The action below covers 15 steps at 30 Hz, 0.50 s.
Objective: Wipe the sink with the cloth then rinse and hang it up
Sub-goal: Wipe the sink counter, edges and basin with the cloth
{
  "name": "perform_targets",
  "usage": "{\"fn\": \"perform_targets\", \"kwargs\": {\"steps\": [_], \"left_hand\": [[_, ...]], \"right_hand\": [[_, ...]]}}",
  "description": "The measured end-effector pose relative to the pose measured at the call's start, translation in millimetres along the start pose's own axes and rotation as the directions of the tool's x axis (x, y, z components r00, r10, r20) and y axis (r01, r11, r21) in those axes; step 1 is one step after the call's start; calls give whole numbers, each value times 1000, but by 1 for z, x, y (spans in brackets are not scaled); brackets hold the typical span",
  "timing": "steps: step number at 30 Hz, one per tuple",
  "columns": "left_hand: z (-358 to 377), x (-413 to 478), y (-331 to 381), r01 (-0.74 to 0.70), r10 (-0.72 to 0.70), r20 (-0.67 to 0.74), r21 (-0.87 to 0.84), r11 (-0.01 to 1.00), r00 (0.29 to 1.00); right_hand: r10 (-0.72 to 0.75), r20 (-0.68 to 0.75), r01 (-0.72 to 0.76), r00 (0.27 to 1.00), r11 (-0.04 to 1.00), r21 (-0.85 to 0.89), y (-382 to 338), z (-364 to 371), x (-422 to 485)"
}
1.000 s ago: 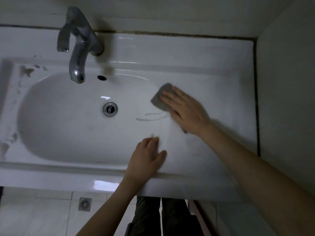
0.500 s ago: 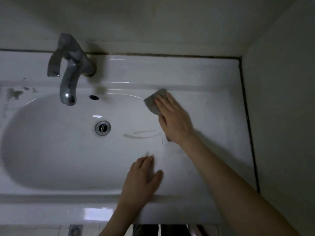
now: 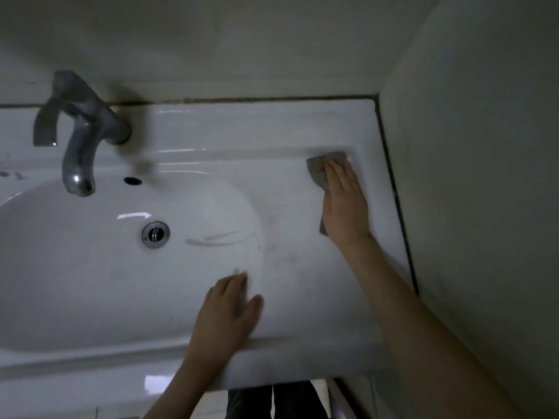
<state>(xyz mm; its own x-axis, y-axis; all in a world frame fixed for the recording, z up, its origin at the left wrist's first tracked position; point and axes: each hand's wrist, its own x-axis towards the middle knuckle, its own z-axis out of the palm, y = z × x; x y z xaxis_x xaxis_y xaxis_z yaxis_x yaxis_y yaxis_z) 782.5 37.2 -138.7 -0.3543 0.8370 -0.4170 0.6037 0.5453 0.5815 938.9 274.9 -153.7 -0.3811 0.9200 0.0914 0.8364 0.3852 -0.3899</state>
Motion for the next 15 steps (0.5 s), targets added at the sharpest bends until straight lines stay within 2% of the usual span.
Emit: {"fn": "perform_targets", "kwargs": {"steps": [2, 4, 7, 9, 12, 13, 15], "left_hand": [[-2, 0, 3, 19, -19, 22, -11, 1000, 1000], [-4, 0, 4, 20, -20, 36, -11, 1000, 999], [-5, 0, 4, 26, -25, 56, -13, 1000, 998], [-5, 0, 3, 20, -19, 52, -21, 1000, 998], [-2, 0, 2, 17, -16, 31, -32, 999, 999], [-2, 0, 3, 15, -14, 32, -36, 999, 999], [-4, -1, 2, 15, -13, 36, -49, 999, 999]], "right_hand": [[-144, 73, 142, 987, 989, 32, -4, -9, -37], [-269, 205, 258, 941, 963, 79, -18, -18, -90], [-354, 292, 309, 889, 932, 190, -24, -28, -131], [-302, 254, 263, 919, 949, 174, -14, -23, -111], [-157, 109, 146, 982, 984, 98, -17, 0, -42], [-148, 100, 141, 984, 987, 72, -27, 9, -22], [-223, 116, 217, 968, 974, 64, -56, 22, -7]]}}
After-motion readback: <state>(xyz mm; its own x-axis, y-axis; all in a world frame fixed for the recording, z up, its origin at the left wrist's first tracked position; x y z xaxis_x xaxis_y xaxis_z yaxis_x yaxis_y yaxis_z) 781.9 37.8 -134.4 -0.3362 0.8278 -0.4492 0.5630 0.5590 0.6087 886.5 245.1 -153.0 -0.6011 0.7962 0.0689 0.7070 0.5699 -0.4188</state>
